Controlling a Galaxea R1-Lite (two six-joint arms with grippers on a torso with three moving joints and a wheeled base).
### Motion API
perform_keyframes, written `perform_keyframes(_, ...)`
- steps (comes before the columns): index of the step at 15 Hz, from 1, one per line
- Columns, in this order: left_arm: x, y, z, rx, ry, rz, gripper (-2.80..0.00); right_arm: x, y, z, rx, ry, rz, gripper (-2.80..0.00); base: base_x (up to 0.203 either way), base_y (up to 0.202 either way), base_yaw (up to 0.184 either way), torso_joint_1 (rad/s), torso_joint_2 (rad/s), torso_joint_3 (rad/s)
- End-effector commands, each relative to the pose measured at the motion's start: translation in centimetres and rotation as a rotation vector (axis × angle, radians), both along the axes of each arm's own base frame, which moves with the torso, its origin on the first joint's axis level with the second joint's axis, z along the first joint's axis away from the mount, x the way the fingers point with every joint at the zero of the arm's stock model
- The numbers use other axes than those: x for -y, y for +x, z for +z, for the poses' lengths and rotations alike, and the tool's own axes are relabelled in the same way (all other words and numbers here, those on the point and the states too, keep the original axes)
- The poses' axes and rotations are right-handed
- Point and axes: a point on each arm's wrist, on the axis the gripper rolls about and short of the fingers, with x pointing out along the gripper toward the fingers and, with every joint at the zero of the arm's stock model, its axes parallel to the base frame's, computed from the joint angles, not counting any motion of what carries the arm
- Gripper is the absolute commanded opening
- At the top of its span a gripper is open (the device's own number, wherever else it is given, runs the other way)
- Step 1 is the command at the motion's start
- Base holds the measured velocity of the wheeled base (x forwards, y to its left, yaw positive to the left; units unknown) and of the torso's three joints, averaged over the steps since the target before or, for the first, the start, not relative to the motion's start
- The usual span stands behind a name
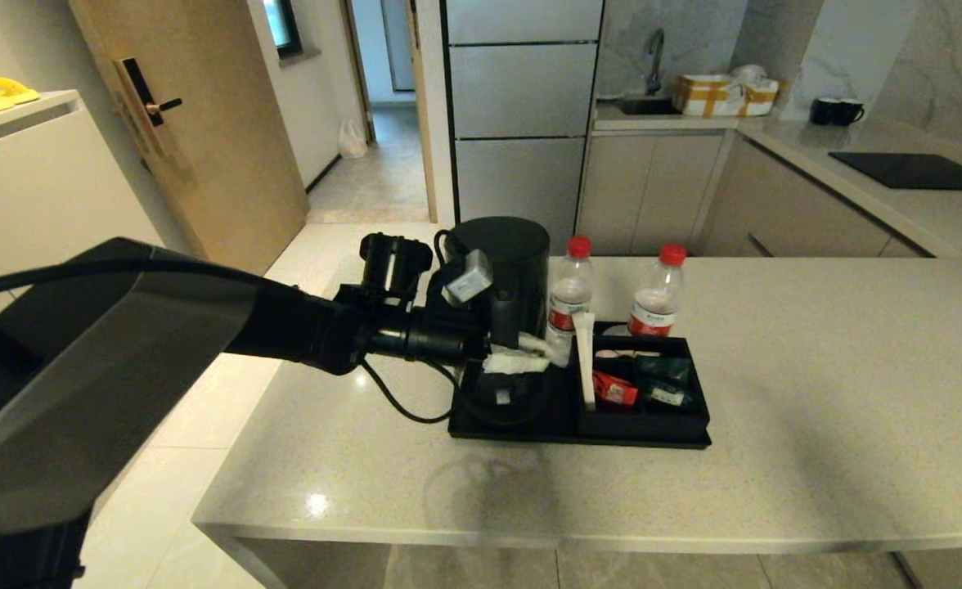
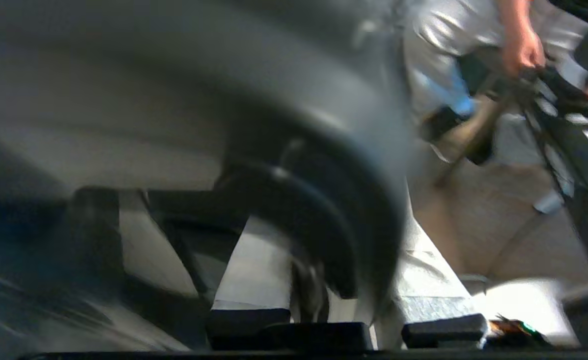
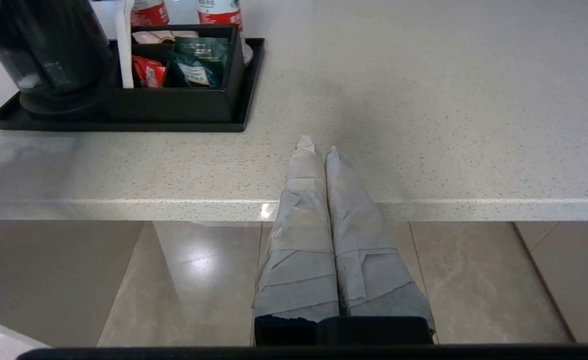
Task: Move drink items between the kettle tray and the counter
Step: Return the kettle to its original position
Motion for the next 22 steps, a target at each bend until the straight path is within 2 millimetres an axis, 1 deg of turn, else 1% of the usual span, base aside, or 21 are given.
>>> perform_keyframes(1,-0.1,-1.4,-1.0,-0.042,0.023,-0.020,-2.80,0.0,0.0,0.0,0.000,0.000,0.001,-2.80,0.000,0.000,0.000,0.000,0.00,0.000)
perform_keyframes(2,-0.1,-2.2,-0.9,-0.051,0.029,-0.029,-2.80,0.0,0.0,0.0,0.000,0.000,0.001,-2.80,0.000,0.000,0.000,0.000,0.00,0.000)
perform_keyframes(3,0.0,-2.4,-0.9,-0.051,0.030,-0.033,-2.80,0.0,0.0,0.0,0.000,0.000,-0.001,-2.80,0.000,0.000,0.000,0.000,0.00,0.000)
perform_keyframes(5,-0.4,-3.5,-0.3,-0.057,0.032,-0.037,-2.80,0.0,0.0,0.0,0.000,0.000,0.001,-2.80,0.000,0.000,0.000,0.000,0.00,0.000)
perform_keyframes(8,-1.1,-4.4,-0.1,-0.070,0.039,-0.032,-2.80,0.0,0.0,0.0,0.000,0.000,0.001,-2.80,0.000,0.000,0.000,0.000,0.00,0.000)
perform_keyframes(9,-1.1,-4.7,-0.3,-0.078,0.046,-0.032,-2.80,0.0,0.0,0.0,0.000,0.000,-0.001,-2.80,0.000,0.000,0.000,0.000,0.00,0.000)
perform_keyframes(13,-1.2,-4.8,-1.3,-0.091,0.095,0.030,-2.80,0.0,0.0,0.0,0.000,0.000,-0.001,-2.80,0.000,0.000,0.000,0.000,0.00,0.000)
perform_keyframes(14,-1.1,-4.7,-1.8,-0.101,0.102,0.030,-2.80,0.0,0.0,0.0,0.000,0.000,-0.001,-2.80,0.000,0.000,0.000,0.000,0.00,0.000)
perform_keyframes(16,-0.7,-4.0,-3.3,-0.125,0.118,0.032,-2.80,0.0,0.0,0.0,0.000,0.000,0.001,-2.80,0.000,0.000,0.000,0.000,0.00,0.000)
perform_keyframes(17,-0.5,-3.9,-3.7,-0.132,0.123,0.030,-2.80,0.0,0.0,0.0,0.000,0.000,0.001,-2.80,0.000,0.000,0.000,0.000,0.00,0.000)
perform_keyframes(19,-0.1,-3.5,-4.6,-0.145,0.136,0.035,-2.80,0.0,0.0,0.0,0.000,0.000,0.001,-2.80,0.000,0.000,0.000,0.000,0.00,0.000)
perform_keyframes(22,0.7,-3.2,-5.2,-0.144,0.164,0.067,-2.80,0.0,0.0,0.0,0.000,0.000,-0.001,-2.80,0.000,0.000,0.000,0.000,0.00,0.000)
